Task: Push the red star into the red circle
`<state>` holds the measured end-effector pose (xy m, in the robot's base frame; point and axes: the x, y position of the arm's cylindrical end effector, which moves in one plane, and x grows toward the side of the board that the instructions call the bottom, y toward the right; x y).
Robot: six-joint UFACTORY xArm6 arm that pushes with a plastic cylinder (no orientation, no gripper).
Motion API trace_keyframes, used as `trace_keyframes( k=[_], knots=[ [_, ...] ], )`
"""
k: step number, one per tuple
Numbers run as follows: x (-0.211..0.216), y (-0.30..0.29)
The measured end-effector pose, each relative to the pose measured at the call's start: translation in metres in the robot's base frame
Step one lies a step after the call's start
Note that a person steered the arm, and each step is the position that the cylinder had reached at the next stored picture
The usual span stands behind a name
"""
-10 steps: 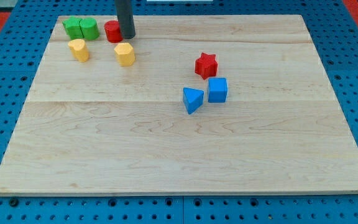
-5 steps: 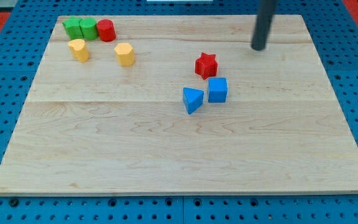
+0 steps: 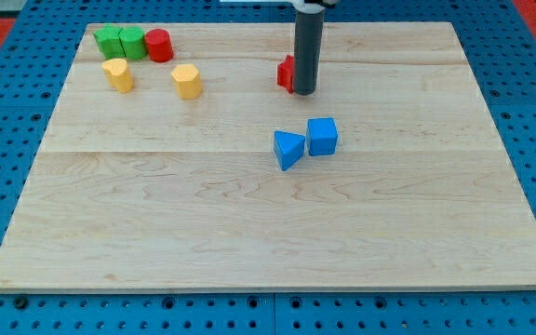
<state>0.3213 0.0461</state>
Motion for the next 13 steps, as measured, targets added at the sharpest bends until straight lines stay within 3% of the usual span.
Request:
trace_keyframes(
  k=[3,4,5,10,12,13],
  knots=[
    [-0.043,-0.02],
    [-0.063,0.023],
    [-0.081,0.03],
    [-0.067,-0.122],
    [-0.067,-0.129],
    [-0.041,-0.113]
  ],
)
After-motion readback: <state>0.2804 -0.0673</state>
